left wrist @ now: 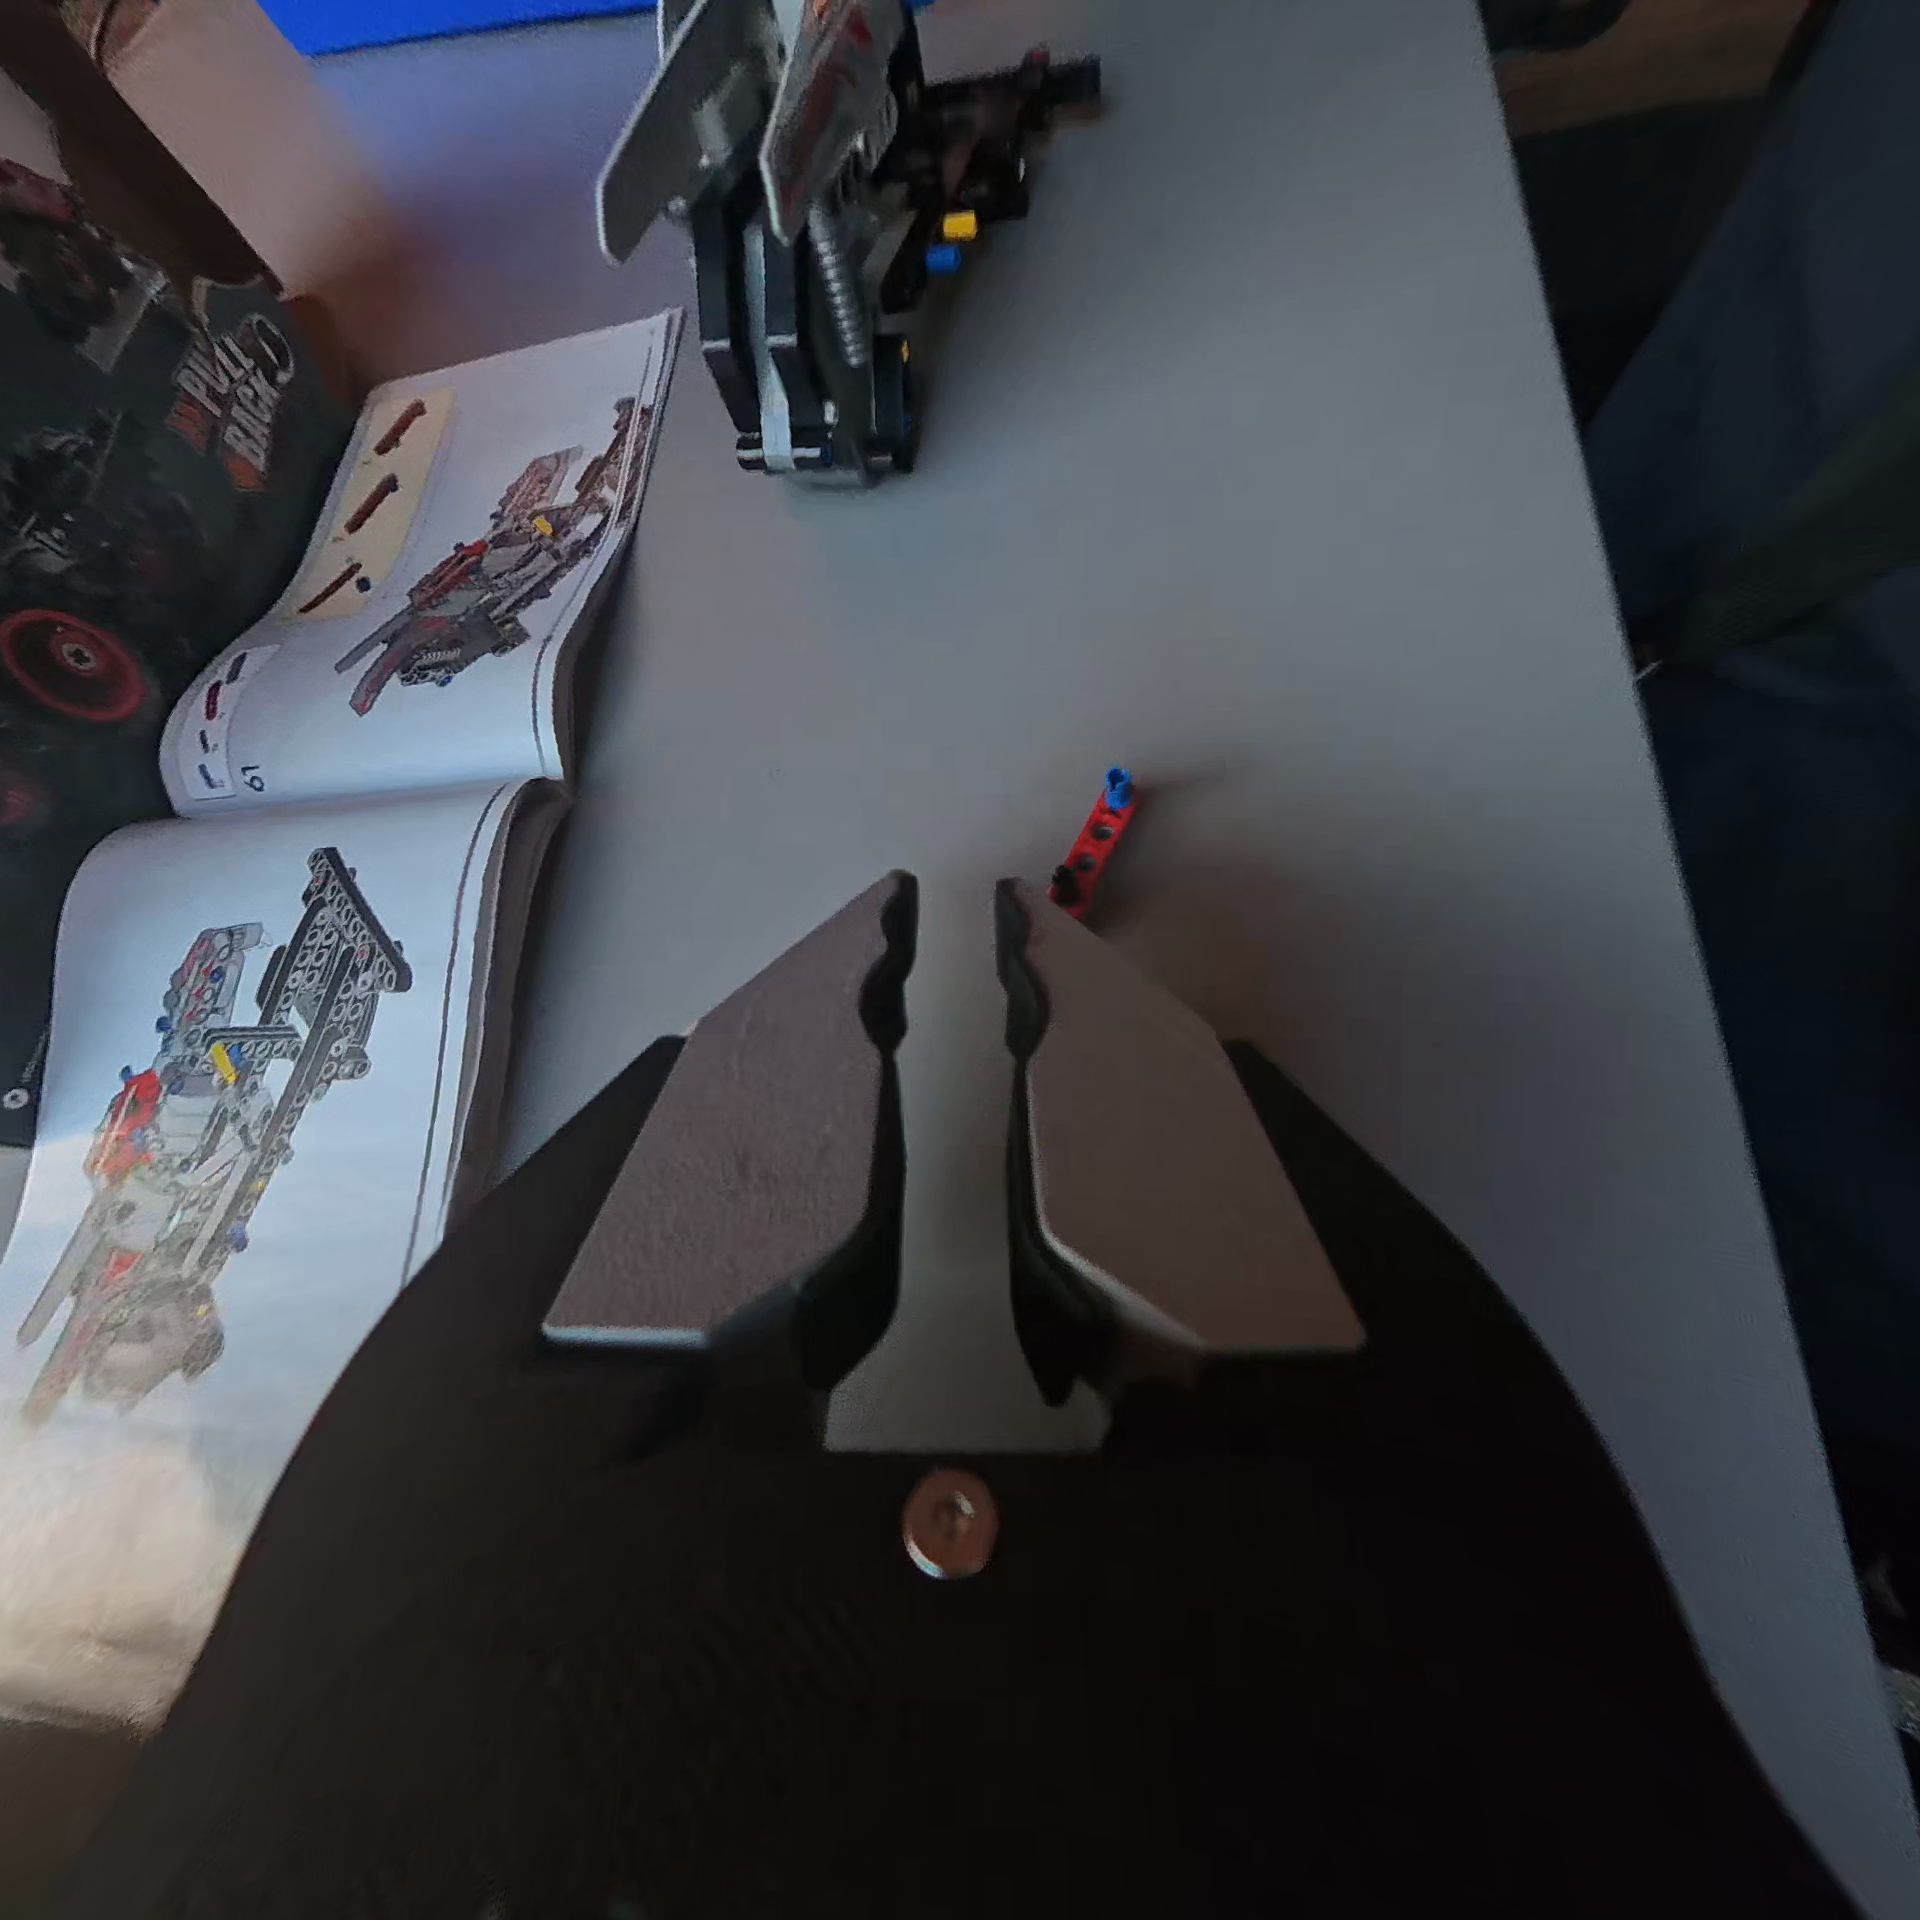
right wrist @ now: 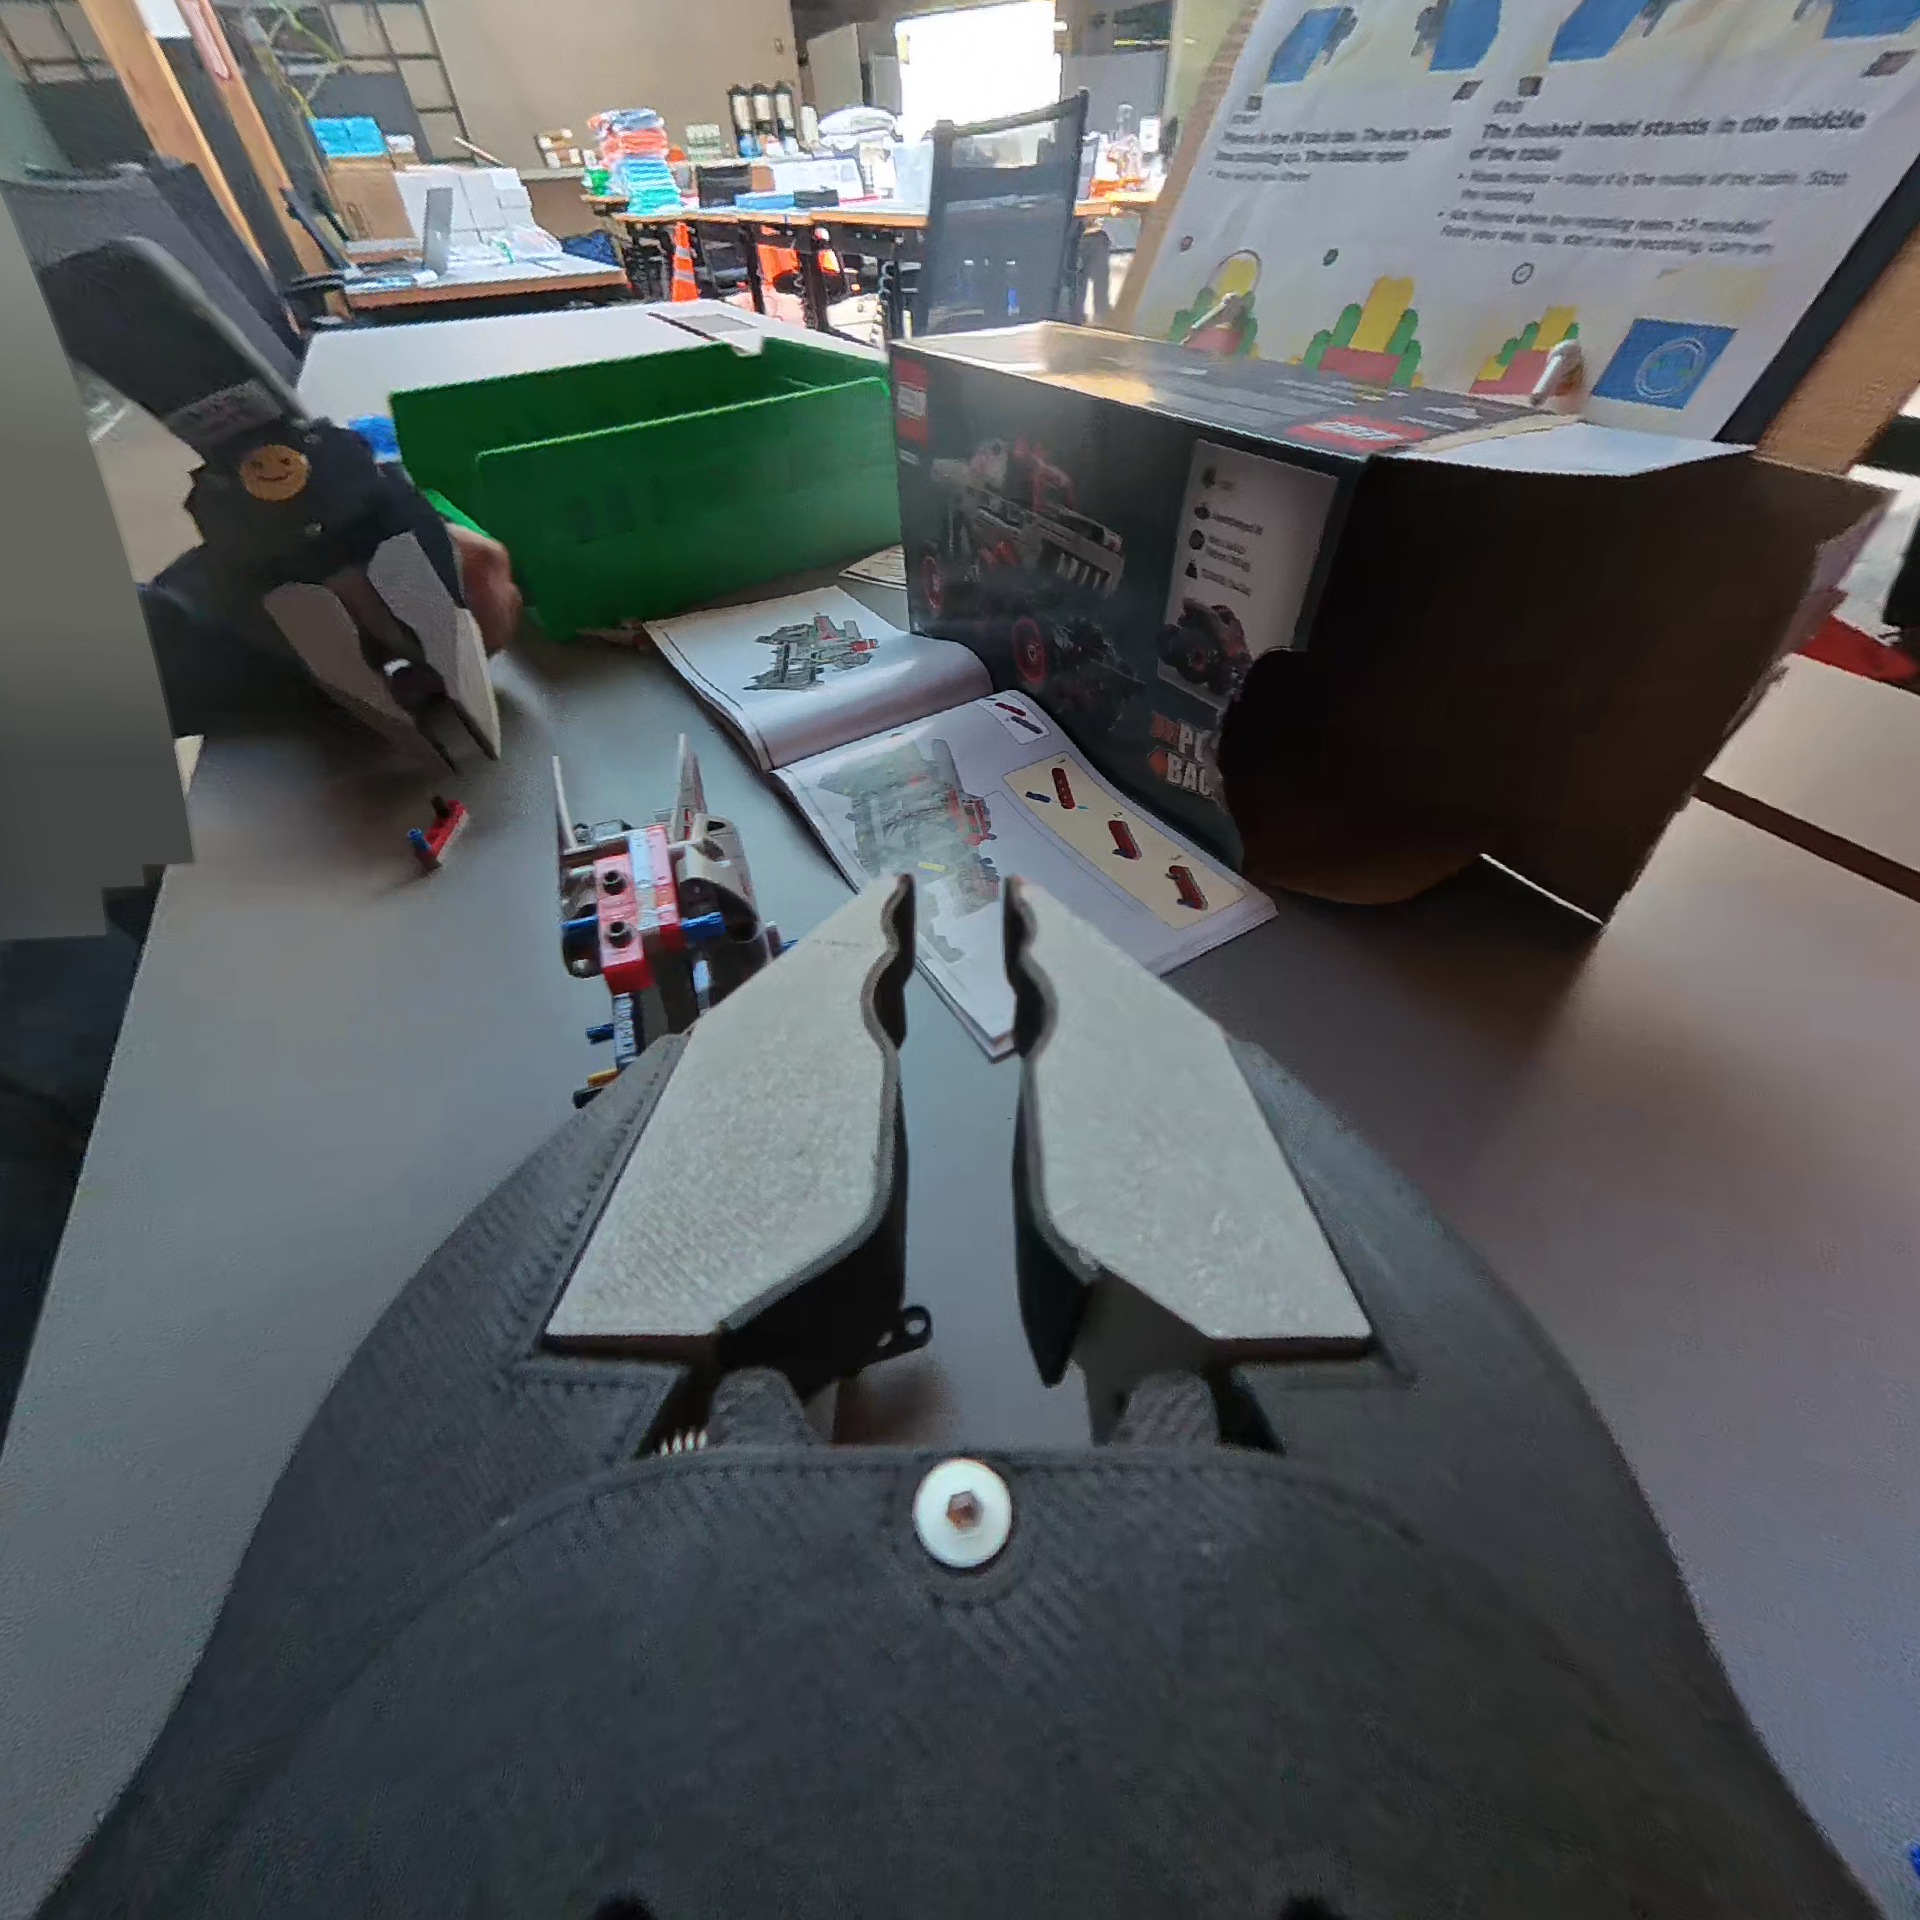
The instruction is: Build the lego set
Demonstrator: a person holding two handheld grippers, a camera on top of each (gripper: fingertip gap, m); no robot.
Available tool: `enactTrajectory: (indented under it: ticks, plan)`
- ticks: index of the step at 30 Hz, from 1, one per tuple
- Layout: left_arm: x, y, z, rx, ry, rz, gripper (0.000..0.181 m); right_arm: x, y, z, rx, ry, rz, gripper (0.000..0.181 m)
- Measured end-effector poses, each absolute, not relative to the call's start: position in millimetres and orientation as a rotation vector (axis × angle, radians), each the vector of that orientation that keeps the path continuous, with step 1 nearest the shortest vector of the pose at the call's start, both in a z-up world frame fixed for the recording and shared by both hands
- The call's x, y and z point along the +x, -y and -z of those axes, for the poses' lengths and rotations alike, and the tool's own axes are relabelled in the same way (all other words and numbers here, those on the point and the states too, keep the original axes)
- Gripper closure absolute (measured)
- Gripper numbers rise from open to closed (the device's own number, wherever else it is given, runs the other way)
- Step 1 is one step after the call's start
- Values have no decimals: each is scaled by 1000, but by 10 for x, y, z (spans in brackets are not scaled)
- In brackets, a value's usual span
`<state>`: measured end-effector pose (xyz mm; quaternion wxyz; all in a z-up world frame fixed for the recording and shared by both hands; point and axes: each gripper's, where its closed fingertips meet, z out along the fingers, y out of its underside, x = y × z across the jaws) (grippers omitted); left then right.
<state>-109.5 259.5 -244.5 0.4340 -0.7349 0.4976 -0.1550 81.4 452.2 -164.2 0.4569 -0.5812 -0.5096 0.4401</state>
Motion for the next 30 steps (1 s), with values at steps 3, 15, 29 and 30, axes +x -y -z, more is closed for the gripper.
enactTrajectory:
  ticks: [3,15,29,30]
  plan:
    - [-1072,-2531,2217,-1719,-1172,513,181,797,-4389,1613,-1385,1304,-1111,181]
    - [-1152,-2634,2043,-1690,-1008,544,158,852,-4497,1527,-1422,1200,-1071,163]
    - [-1053,-2462,2035,-1646,-1090,607,181,821,-4497,1584,-1383,1246,-904,181]
    - [-1059,-2470,2017,-1641,-1077,615,181,812,-4491,1576,-1360,1252,-903,181]
